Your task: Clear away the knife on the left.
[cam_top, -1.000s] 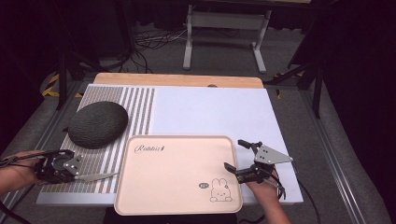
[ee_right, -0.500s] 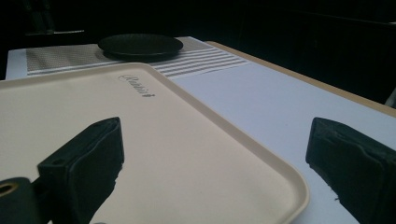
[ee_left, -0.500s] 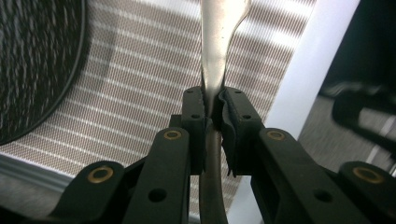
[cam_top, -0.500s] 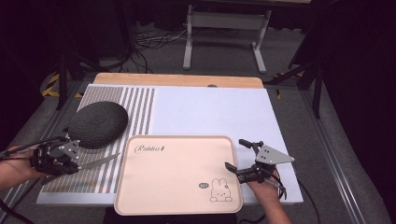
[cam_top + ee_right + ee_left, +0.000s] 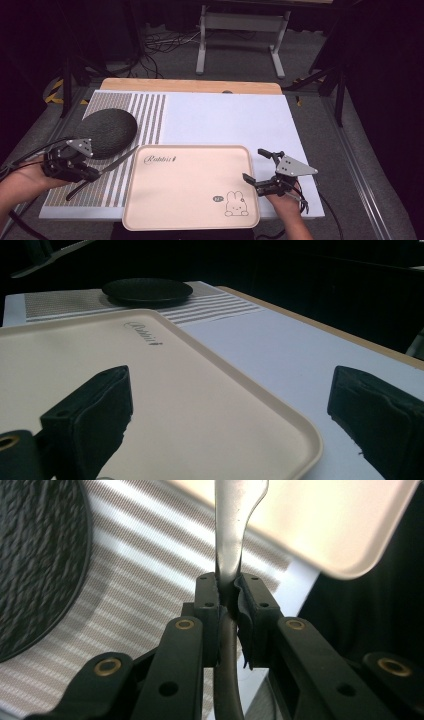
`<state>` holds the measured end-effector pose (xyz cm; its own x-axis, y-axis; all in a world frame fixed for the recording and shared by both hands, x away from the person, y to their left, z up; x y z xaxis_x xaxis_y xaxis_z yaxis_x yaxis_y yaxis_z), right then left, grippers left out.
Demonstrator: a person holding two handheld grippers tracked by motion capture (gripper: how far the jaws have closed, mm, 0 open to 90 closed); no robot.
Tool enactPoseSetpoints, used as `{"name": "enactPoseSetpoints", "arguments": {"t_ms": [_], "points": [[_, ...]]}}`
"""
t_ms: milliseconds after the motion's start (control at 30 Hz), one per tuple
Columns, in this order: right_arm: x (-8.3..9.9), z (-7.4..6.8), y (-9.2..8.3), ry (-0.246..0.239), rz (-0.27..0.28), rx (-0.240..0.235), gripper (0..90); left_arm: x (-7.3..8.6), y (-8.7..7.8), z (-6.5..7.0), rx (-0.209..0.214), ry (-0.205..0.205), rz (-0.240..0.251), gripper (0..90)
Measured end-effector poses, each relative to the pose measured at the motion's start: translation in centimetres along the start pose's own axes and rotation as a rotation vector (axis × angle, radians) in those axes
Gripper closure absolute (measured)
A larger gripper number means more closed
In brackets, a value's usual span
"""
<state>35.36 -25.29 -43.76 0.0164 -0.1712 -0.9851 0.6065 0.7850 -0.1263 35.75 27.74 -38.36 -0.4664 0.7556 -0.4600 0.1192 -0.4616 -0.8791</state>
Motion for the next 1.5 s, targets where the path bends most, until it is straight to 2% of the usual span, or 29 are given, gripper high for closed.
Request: {"name": "enactPoseSetpoints", "arguments": {"t_ms": [100, 200, 300, 400, 667, 833, 933, 1067, 1300, 1500], "points": [[0.0, 0.0, -0.1, 0.001, 0.002, 0.001, 4.8, -0.5, 0.2, 0.4, 0.011, -0.037, 0.048, 80.4], [0.0, 0.1, -0.1, 0.002, 0.002, 0.006, 4.8, -0.8, 0.5, 0.6, 0.042, -0.096, 0.089, 80.4], [0.0, 0.0, -0.1, 0.003, 0.002, 0.004, 4.8, -1.1, 1.0, 0.9, 0.074, -0.138, 0.119, 80.4], [0.0, 0.1, -0.1, 0.000, 0.002, 0.005, 4.8, -1.6, 1.4, 1.5, 0.102, -0.162, 0.134, 80.4], [-0.1, 0.1, -0.2, 0.002, 0.005, 0.004, 4.8, -3.3, 2.5, 3.3, 0.136, -0.196, 0.159, 80.4], [-0.1, 0.1, -0.3, 0.000, 0.008, 0.004, 4.8, -4.3, 3.2, 4.2, 0.157, -0.252, 0.171, 80.5], [-0.1, 0.1, -0.4, -0.002, 0.009, 0.006, 4.8, -4.7, 3.8, 4.5, 0.151, -0.259, 0.165, 80.4], [-0.2, 0.2, -0.5, -0.006, 0.008, 0.007, 4.8, -5.1, 4.3, 4.8, 0.166, -0.283, 0.170, 80.4], [-0.2, 0.1, -0.5, -0.008, 0.008, 0.004, 4.8, -6.1, 5.3, 5.5, 0.184, -0.275, 0.169, 80.4], [-0.2, 0.2, -0.5, -0.011, 0.008, 0.005, 4.8, -6.6, 6.3, 5.8, 0.177, -0.275, 0.163, 80.4]]}}
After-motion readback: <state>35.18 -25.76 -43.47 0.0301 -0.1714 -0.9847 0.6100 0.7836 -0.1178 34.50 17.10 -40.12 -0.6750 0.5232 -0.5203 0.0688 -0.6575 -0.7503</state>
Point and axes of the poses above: each handheld gripper's, and its own axes: y roughly forward along the jaws, x roughly out of its underside, z roughly to its right, the point moved 3 cm from there along y, roughly forward along the jaws, and after that the axes turned 7 degrees about z, right-handed, at the moved point
